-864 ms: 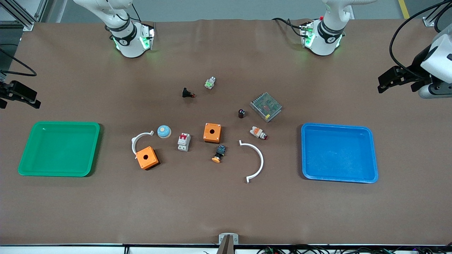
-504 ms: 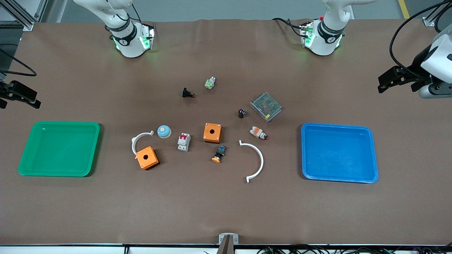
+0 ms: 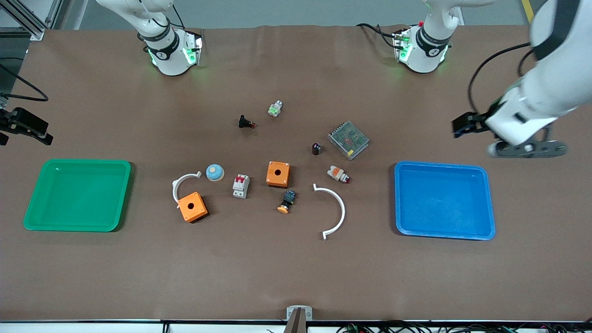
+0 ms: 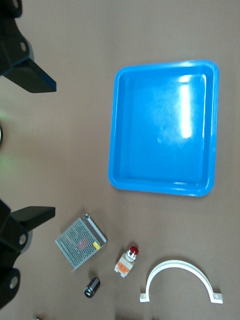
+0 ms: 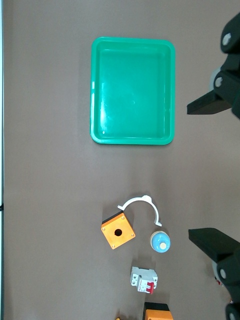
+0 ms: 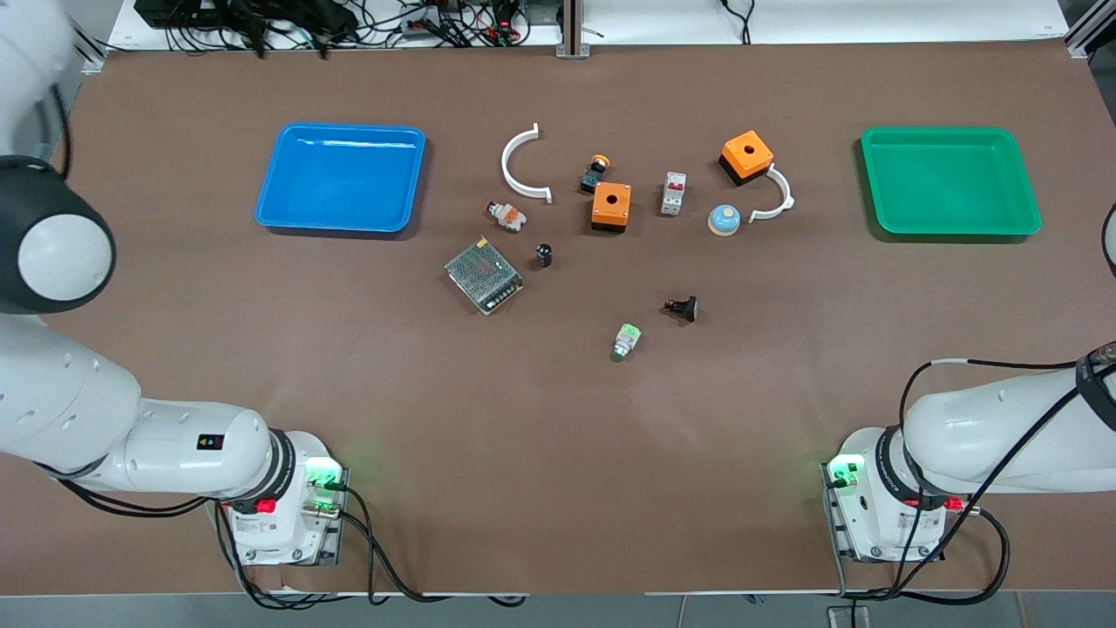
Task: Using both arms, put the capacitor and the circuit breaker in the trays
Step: 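Reach the left gripper to the capacitor while the right gripper reaches the breaker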
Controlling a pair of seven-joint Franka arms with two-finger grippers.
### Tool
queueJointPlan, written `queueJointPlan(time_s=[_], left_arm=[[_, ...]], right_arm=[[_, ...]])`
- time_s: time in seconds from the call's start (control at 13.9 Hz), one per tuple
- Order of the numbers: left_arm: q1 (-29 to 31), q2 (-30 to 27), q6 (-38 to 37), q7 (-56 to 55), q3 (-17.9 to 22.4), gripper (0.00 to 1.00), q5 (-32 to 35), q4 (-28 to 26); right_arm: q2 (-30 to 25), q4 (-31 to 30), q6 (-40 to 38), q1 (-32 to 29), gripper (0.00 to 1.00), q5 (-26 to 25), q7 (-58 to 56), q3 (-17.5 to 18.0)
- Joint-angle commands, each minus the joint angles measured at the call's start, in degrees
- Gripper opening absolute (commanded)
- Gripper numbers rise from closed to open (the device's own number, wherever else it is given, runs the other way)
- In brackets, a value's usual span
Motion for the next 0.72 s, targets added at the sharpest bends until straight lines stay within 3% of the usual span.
queueJointPlan(time_s=[0.0, 0.43, 0.65], left_arm=[[-4.9, 3.5, 1.4, -7.1, -0.2, 1.00, 2.5, 1.9], [-16.5, 9.8, 15.3, -36.7, -0.6, 1.00, 1.8, -3.4], [-21.1, 12.7, 24.2, -48.3, -0.5, 1.00, 1.9, -7.8]], right_arm=[[1.6, 0.9, 0.2, 0.5, 1.00, 0.2, 0.2, 0.4], [7.1, -0.6, 1.7, 9.7, 1.00, 0.6, 0.5, 0.5], [9.9, -4.2, 6.5, 14.3, 1.00, 6.0, 9.5, 0.5]])
